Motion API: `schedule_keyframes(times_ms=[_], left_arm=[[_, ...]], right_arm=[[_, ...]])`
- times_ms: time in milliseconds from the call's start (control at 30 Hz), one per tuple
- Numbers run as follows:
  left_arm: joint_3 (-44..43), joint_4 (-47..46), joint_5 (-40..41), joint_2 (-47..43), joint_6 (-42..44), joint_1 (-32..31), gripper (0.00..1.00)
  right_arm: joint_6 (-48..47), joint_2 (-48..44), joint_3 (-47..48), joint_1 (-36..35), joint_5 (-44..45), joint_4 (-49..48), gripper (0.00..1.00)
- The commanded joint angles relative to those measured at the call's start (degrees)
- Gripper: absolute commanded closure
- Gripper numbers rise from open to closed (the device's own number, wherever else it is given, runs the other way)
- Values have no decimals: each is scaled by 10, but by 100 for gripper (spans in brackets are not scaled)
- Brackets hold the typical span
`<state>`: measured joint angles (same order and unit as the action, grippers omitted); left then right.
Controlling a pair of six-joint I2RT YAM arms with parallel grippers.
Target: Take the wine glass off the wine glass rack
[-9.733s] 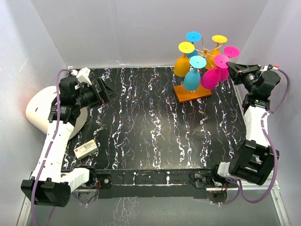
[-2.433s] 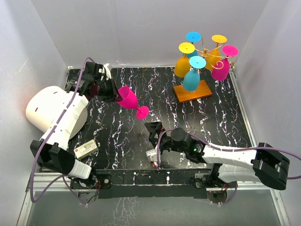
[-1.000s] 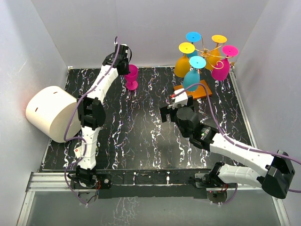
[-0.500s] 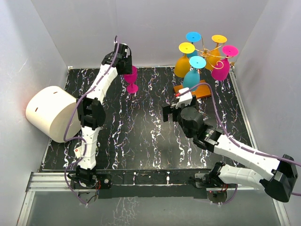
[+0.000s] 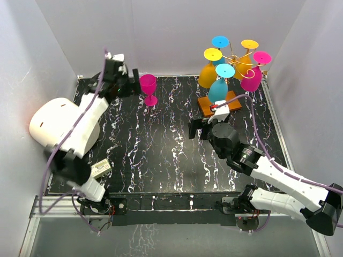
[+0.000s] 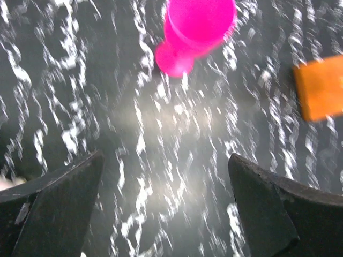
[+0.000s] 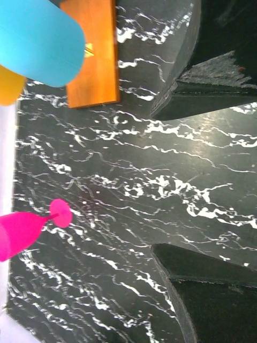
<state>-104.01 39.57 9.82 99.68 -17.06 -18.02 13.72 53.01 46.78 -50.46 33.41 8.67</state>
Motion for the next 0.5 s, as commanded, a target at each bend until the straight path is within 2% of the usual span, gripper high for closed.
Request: schedule_keyframes(times_ms=[0,100,233,333,467], left_arm=[[200,-48,-105,-204,-86,0,1],[283,-52,-155,-284,-124,-2,1],[349,-66,-221,-351,-147,-3,1],[371,-64,-258,-375,-147,-3,1],[398,-75,-268,-396,-145,-3,1]], right_arm=[[110,-8,-26,4,-31,40,2],[146,-7,-31,5,-51,46,2],[150,11,1,8,-38,53,1],[114,50,64,23,-31,60,2],[64,109,201,95,-85,89,2]])
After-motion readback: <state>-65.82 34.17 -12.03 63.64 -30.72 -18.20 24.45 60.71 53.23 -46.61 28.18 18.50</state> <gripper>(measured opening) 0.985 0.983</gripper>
